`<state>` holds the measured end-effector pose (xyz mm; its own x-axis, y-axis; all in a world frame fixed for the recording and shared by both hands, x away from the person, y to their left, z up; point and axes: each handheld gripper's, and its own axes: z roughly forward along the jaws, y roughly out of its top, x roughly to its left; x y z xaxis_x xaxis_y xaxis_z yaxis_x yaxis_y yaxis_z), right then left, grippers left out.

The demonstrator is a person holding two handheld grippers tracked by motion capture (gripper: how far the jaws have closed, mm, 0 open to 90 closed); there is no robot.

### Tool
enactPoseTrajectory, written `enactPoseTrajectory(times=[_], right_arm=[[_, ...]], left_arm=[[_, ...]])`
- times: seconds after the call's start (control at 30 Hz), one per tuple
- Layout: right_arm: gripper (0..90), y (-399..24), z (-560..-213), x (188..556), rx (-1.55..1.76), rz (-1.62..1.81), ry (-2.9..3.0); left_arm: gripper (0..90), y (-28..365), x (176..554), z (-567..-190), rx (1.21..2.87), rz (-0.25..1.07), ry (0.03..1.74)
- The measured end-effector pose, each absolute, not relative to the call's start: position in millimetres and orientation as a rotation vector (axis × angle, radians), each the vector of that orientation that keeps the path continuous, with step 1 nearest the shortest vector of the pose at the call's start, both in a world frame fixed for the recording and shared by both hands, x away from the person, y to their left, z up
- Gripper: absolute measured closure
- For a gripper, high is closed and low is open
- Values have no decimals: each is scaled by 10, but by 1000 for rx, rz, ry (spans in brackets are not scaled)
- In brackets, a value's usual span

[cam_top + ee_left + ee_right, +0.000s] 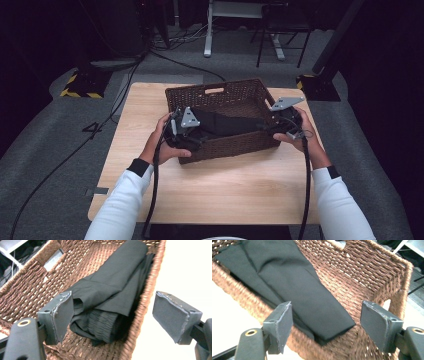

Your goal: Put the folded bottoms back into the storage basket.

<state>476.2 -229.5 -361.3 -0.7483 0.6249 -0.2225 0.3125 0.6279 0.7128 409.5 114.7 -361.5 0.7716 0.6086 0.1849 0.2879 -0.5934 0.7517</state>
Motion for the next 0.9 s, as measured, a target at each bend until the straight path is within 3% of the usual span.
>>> enactPoseTrajectory(times=[0.37, 0.9], right_arm=[[284, -2598, -3615, 4440, 738, 913, 2334], [285, -2856, -3782, 4056, 743, 870, 2282]], left_arm=[[188, 1318, 3763, -3640, 2197, 596, 609], [168, 1614, 3517, -3892, 2231, 646, 684]])
